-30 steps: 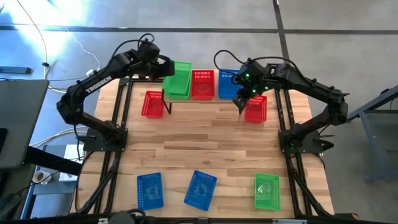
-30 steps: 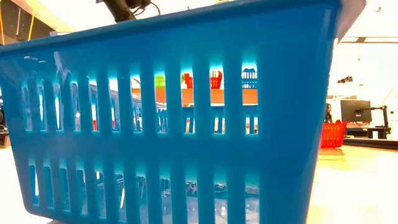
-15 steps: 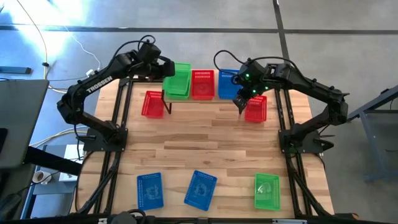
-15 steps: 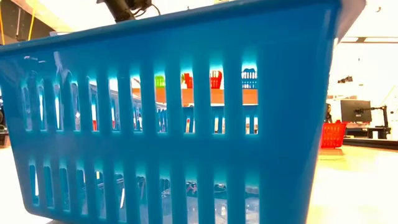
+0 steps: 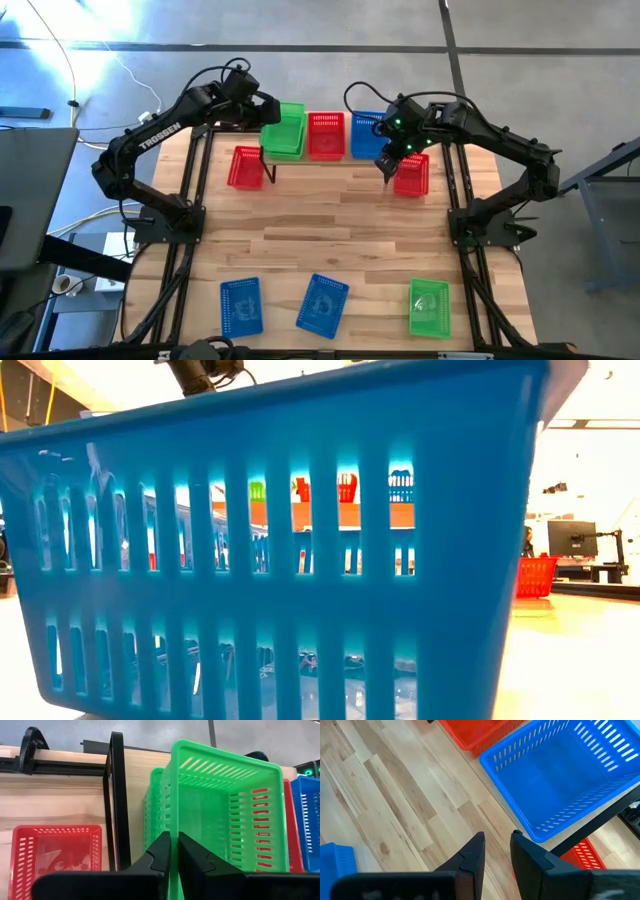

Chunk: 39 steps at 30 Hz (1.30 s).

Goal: Stack baskets on shelf by color
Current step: Stack the top green bin on top of the green bin on the shelf, then stack the right blue bin on top of the blue bin on the shelf

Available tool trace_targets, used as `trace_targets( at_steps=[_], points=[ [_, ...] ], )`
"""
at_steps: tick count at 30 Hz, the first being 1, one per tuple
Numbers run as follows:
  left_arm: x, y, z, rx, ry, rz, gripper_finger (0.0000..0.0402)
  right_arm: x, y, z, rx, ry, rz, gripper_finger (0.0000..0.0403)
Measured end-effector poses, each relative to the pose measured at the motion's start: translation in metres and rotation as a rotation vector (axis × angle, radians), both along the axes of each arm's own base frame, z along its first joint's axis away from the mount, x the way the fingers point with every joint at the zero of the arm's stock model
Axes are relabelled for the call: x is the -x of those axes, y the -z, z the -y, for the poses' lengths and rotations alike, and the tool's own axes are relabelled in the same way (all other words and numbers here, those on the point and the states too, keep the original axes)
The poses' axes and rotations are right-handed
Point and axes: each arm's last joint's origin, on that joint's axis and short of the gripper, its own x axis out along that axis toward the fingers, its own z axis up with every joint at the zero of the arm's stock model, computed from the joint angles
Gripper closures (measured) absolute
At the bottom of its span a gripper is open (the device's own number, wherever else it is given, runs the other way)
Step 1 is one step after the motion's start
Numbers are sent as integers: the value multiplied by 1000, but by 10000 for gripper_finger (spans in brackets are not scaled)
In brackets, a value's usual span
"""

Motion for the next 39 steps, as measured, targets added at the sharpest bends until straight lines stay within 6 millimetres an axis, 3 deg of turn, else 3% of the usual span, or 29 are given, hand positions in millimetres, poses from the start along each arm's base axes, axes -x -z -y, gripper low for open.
trace_targets(
  at_steps=[18, 32, 39],
  points=[
    [-4, -1, 3, -17, 21, -2, 327, 0, 0, 0, -1, 0, -1, 324],
    [2, -7, 5, -87, 96, -48, 326, 0, 0, 0, -1, 0, -1, 324],
    [5, -14, 10, -167, 217, -103, 326, 0, 1, -2, -49, 21, 8, 324]
  ],
)
